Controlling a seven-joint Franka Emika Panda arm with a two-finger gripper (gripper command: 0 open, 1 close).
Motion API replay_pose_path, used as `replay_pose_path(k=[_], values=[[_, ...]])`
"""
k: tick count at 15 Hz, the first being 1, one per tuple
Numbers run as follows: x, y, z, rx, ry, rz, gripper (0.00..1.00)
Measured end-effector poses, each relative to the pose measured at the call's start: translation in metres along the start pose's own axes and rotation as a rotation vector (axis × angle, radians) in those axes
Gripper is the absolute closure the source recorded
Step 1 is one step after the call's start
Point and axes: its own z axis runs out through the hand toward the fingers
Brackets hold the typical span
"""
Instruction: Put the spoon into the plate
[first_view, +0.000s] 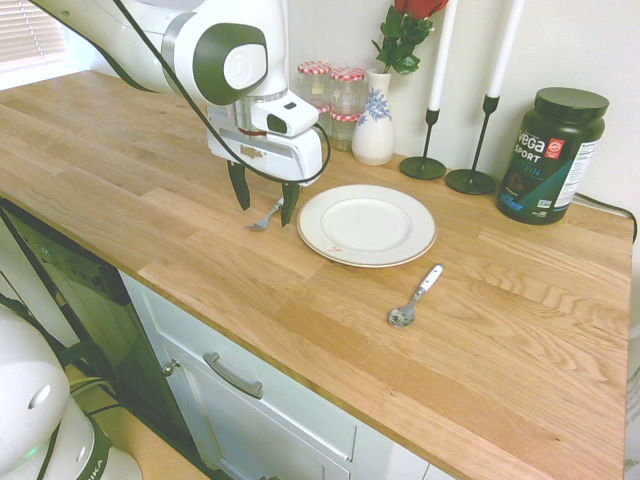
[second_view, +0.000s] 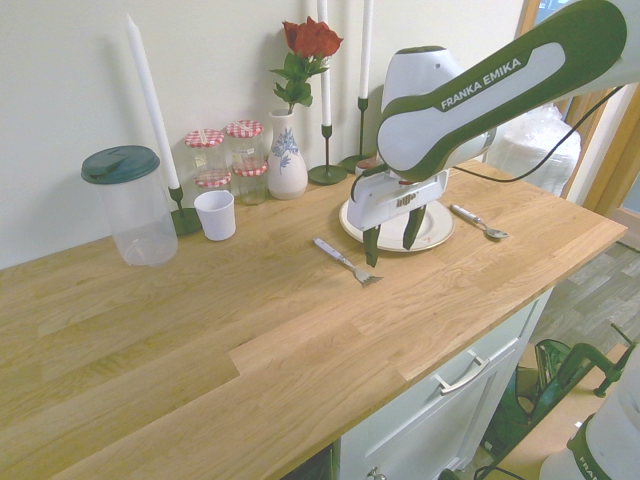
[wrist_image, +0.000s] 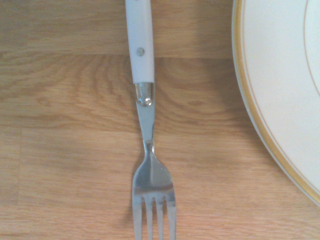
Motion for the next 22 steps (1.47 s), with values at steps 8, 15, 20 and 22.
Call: replay_pose_path(k=[8,15,20,22], values=[[0.065,0.043,-0.068,0.036,0.038,-0.040,0.00],[0.166,0.170,-0.070,0.024,0.043,0.009,0.00],[0.212,0.220,-0.030,0.002,0.022,-0.069,0.00],[0.219,0.219,-0.017,0.008,0.015,-0.088,0.00]])
